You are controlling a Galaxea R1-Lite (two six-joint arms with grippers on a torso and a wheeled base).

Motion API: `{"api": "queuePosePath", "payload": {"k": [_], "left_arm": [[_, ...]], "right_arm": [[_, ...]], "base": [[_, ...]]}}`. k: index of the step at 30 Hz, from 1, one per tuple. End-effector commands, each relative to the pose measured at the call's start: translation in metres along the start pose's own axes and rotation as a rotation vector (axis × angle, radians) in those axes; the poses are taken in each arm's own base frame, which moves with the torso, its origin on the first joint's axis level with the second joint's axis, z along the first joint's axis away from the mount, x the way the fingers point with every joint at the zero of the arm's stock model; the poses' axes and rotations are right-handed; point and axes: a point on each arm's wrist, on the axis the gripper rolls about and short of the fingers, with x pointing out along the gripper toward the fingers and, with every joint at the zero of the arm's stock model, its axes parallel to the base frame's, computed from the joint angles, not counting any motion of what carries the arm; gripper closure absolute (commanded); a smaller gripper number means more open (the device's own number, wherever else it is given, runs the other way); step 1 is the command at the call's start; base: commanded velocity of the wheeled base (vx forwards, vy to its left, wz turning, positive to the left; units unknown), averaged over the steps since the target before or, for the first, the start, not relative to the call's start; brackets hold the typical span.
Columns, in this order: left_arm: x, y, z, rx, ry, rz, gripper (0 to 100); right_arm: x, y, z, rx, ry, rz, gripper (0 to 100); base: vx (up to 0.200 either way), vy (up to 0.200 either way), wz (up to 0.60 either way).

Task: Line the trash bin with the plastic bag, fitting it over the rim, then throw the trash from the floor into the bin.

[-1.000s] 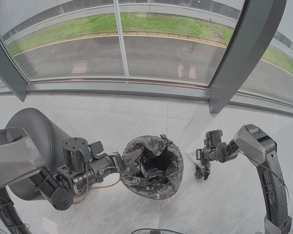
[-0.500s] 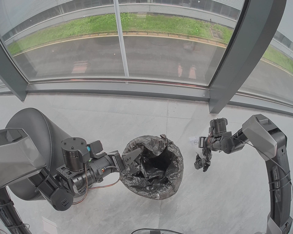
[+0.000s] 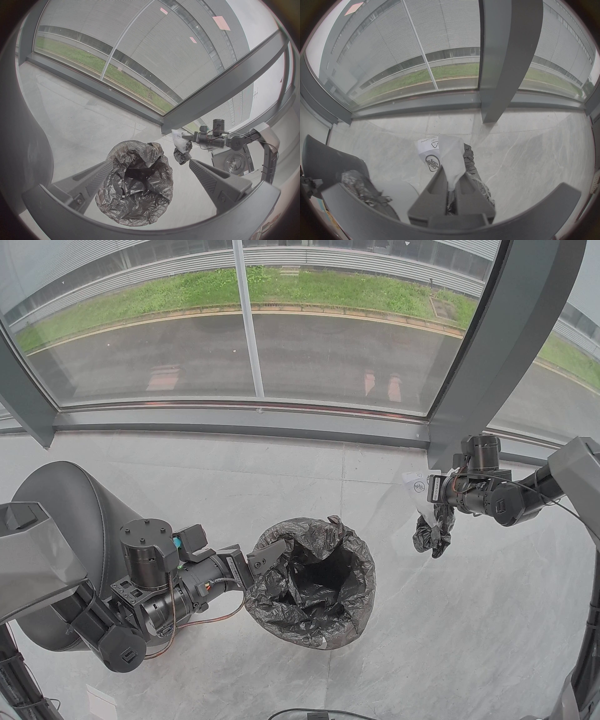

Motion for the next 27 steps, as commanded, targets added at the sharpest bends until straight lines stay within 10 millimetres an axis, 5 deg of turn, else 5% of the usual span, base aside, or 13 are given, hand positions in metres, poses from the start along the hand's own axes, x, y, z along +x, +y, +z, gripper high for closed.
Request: {"api": "queuePosePath", "payload": {"k": [1, 11, 27], "left_arm": [[-0.004, -0.003, 0.004, 0.002, -0.015, -0.007, 0], [-0.006, -0.003, 0.006, 0.008, -0.022, -0.008, 0], [-0.009, -0.005, 0.01, 0.01, -0.034, -0.015, 0]], "right_arm": [[-0.061, 0.022, 0.026, -0.017, -0.109, 0.07, 100], [-0.118, 0.074, 0.01, -0.055, -0.22, 0.258, 100], [-0.141, 0.14, -0.061, -0.122, -0.233, 0.512, 100]], "base": [[0.0, 0.0, 0.0], [0.0, 0.0, 0.0], [0.0, 0.0, 0.0]]}}
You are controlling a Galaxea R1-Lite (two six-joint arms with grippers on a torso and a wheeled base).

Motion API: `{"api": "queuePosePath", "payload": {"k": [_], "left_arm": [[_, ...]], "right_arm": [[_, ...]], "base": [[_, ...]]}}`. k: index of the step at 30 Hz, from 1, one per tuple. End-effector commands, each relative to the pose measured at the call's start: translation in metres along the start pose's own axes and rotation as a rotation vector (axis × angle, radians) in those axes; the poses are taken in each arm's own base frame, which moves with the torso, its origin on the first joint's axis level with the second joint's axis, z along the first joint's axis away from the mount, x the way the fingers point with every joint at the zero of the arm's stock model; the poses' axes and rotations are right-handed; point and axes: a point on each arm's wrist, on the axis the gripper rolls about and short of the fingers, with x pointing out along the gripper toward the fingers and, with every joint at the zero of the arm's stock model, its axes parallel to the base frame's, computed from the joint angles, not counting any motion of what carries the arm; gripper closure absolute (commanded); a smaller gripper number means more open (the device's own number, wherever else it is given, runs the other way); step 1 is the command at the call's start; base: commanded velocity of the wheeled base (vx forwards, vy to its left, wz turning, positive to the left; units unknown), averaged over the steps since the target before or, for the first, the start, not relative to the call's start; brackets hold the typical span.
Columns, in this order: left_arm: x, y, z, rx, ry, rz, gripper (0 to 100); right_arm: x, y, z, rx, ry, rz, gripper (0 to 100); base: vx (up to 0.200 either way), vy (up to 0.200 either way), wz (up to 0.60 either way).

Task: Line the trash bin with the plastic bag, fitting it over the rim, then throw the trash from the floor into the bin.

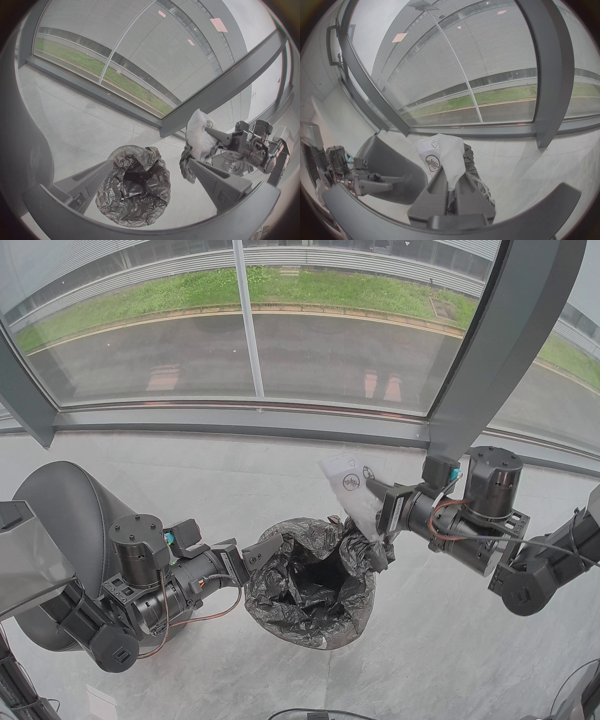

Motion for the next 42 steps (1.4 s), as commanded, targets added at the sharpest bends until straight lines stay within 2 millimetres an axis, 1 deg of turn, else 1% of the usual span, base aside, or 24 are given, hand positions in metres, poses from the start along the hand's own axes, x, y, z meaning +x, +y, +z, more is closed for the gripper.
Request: {"api": "queuePosePath", "payload": {"k": [1, 2, 3, 4, 6, 9, 11, 12, 13, 17, 21, 24, 31, 42], "left_arm": [[-0.001, -0.001, 0.002, 0.0, -0.006, -0.003, 0], [-0.001, -0.001, 0.002, 0.0, -0.006, -0.003, 0], [-0.001, -0.001, 0.001, 0.0, -0.004, -0.004, 0], [-0.001, -0.001, 0.001, 0.0, -0.004, -0.004, 0], [-0.001, -0.001, 0.001, 0.0, -0.004, -0.004, 0], [-0.001, -0.001, 0.001, 0.0, -0.003, -0.005, 0], [-0.001, -0.001, 0.002, 0.0, -0.005, -0.004, 0], [-0.001, -0.001, 0.002, 0.0, -0.005, -0.004, 0], [-0.001, -0.001, 0.002, 0.0, -0.005, -0.004, 0], [-0.003, -0.002, 0.002, 0.001, -0.007, -0.007, 0], [-0.003, -0.002, 0.002, 0.001, -0.006, -0.008, 0], [-0.003, -0.002, 0.002, 0.001, -0.006, -0.008, 0], [-0.003, -0.002, 0.002, 0.002, -0.003, -0.008, 0], [-0.003, -0.002, 0.001, 0.0, -0.001, -0.009, 0]], "right_arm": [[0.0, 0.02, -0.029, -0.012, 0.074, 0.057, 100], [0.0, 0.02, -0.03, -0.013, 0.076, 0.058, 100], [0.002, 0.026, -0.036, -0.014, 0.074, 0.078, 100], [0.002, 0.027, -0.038, -0.014, 0.074, 0.081, 100], [0.005, 0.031, -0.05, -0.017, 0.075, 0.101, 100], [0.007, 0.034, -0.059, -0.018, 0.07, 0.114, 100], [0.011, 0.04, -0.072, -0.021, 0.071, 0.134, 100], [0.011, 0.04, -0.072, -0.021, 0.071, 0.134, 100], [0.014, 0.041, -0.082, -0.025, 0.07, 0.132, 100], [0.023, 0.04, -0.098, -0.064, 0.071, 0.088, 100], [0.026, 0.041, -0.105, -0.074, 0.063, 0.09, 100], [0.027, 0.042, -0.106, -0.074, 0.064, 0.093, 100], [0.032, 0.04, -0.115, -0.088, 0.082, 0.087, 100], [0.032, 0.039, -0.118, -0.114, 0.088, 0.077, 100]], "base": [[0.0, 0.0, 0.0], [0.0, 0.0, 0.0], [0.0, 0.0, 0.0], [0.0, 0.0, 0.0], [0.0, 0.0, 0.0], [0.0, 0.0, 0.0], [0.0, 0.0, 0.0], [0.0, 0.0, 0.0], [0.0, 0.0, 0.0], [0.0, 0.0, 0.0], [0.0, 0.0, 0.0], [0.0, 0.0, 0.0], [0.0, 0.0, 0.0], [0.0, 0.0, 0.0]]}}
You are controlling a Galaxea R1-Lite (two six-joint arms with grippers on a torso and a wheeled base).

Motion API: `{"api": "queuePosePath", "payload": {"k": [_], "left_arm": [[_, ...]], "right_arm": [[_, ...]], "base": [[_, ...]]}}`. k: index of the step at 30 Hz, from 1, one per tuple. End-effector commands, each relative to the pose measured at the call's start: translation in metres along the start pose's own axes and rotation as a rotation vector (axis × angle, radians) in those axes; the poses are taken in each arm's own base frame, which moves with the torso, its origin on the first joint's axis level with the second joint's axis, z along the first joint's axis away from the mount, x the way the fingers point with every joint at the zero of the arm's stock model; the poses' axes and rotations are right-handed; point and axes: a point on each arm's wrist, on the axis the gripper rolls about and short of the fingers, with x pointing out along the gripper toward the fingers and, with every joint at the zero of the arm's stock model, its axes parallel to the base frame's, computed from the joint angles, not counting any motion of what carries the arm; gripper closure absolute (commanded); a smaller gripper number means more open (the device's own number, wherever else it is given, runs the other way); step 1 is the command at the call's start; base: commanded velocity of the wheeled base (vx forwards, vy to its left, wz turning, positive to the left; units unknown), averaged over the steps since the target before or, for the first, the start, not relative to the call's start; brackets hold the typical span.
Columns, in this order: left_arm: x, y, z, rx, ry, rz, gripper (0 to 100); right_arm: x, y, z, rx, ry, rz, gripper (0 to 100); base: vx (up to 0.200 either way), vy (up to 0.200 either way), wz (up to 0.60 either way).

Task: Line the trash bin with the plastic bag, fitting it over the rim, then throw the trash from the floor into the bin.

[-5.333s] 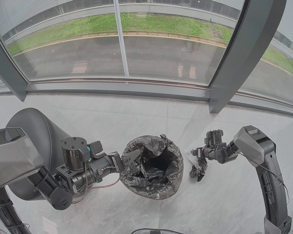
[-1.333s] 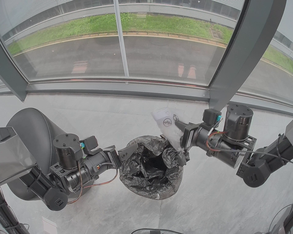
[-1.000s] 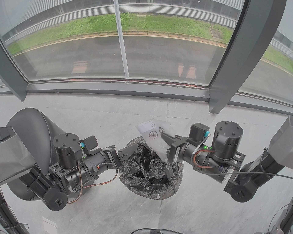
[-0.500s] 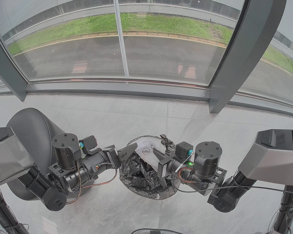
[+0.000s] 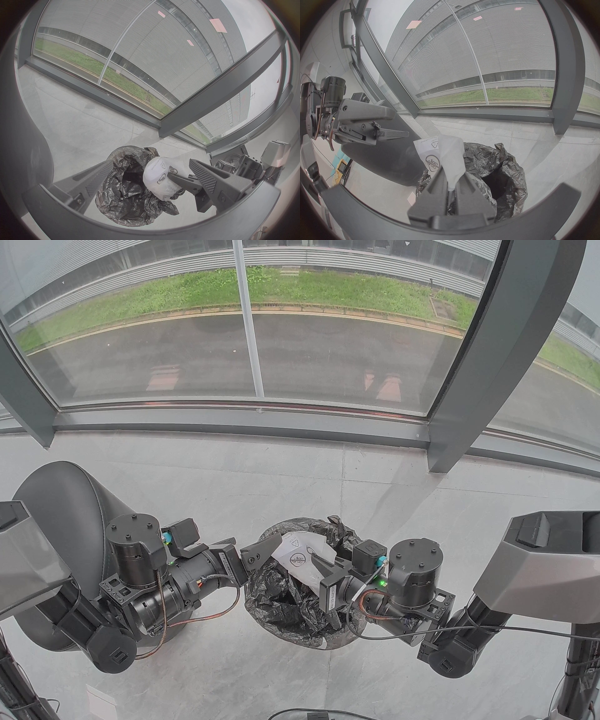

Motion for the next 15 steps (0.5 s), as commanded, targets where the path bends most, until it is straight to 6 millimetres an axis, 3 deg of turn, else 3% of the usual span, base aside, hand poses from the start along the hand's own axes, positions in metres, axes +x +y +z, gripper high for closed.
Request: {"api": "queuePosePath", "payload": {"k": [1, 5, 6, 15], "left_arm": [[0.0005, 0.0002, -0.0001, 0.0, 0.0, 0.0, 0], [0.0006, 0.0005, -0.0008, -0.001, 0.003, 0.001, 0], [0.0006, 0.0005, -0.0008, -0.001, 0.003, 0.001, 0], [0.001, 0.0006, -0.0008, -0.001, 0.003, 0.001, 0]], "right_arm": [[0.0007, -0.0002, -0.0034, -0.006, 0.01, -0.001, 100], [0.0009, -0.0011, -0.0023, -0.007, 0.002, -0.024, 100], [0.0009, -0.0011, -0.0023, -0.007, 0.002, -0.024, 0], [0.0016, -0.0008, 0.0, -0.001, -0.01, -0.027, 0]], "base": [[0.0, 0.0, 0.0], [0.0, 0.0, 0.0], [0.0, 0.0, 0.0], [0.0, 0.0, 0.0]]}}
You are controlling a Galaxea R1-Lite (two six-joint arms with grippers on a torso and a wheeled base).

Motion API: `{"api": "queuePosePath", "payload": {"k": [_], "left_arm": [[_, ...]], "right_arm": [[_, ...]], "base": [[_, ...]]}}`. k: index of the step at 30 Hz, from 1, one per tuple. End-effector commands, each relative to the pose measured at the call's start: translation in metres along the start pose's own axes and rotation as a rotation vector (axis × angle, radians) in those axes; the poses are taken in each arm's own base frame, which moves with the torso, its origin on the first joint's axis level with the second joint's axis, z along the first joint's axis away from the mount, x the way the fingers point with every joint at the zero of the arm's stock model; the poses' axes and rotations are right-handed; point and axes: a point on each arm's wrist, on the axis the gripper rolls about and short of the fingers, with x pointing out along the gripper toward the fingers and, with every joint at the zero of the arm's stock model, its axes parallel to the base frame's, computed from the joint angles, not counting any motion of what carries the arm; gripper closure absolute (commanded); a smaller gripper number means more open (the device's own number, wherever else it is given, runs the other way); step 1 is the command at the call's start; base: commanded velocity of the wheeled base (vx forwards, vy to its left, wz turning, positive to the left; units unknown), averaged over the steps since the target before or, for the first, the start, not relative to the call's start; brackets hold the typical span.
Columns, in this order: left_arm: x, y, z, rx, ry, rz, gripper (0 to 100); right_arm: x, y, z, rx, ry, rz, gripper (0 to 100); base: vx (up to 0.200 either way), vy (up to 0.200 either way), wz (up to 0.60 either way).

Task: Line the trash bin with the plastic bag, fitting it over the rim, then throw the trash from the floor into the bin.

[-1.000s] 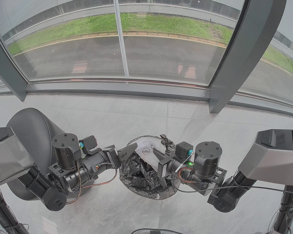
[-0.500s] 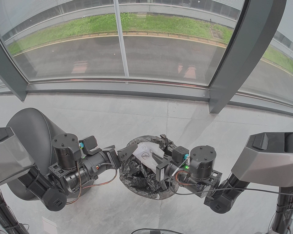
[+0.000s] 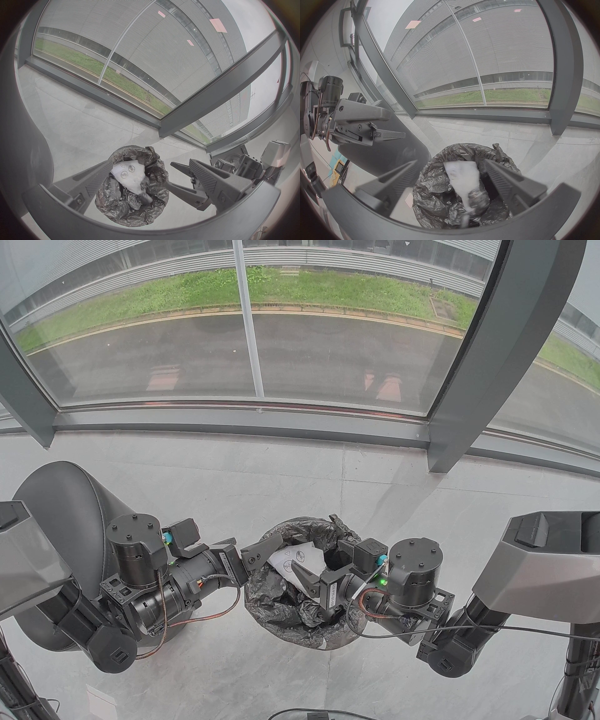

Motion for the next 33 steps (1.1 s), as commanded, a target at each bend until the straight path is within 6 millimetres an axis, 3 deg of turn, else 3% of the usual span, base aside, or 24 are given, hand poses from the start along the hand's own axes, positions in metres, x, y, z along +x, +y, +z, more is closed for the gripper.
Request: {"api": "queuePosePath", "payload": {"k": [1, 11, 14, 16, 23, 33], "left_arm": [[0.001, 0.0, -0.001, -0.001, 0.003, 0.001, 0], [0.0, 0.0, 0.0, 0.0, -0.001, -0.001, 0], [0.0, 0.0, 0.001, 0.0, -0.004, -0.001, 0], [-0.001, 0.0, 0.001, 0.0, -0.005, 0.001, 0], [-0.001, -0.001, 0.002, 0.0, -0.005, -0.001, 0], [0.0, 0.0, 0.0, 0.0, 0.0, -0.002, 0]], "right_arm": [[0.0, 0.0, 0.0, 0.001, 0.0, 0.001, 0], [0.003, 0.001, -0.004, 0.004, 0.01, 0.013, 0], [0.017, 0.009, -0.013, -0.002, 0.029, 0.028, 0], [0.038, 0.015, -0.023, -0.009, 0.045, 0.026, 0], [0.066, 0.008, -0.016, 0.016, 0.131, -0.015, 0], [0.102, 0.009, -0.02, 0.06, 0.258, -0.049, 0]], "base": [[0.0, 0.0, 0.0], [0.0, 0.0, 0.0], [0.0, 0.0, 0.0], [0.0, 0.0, 0.0], [0.0, 0.0, 0.0], [0.0, 0.0, 0.0]]}}
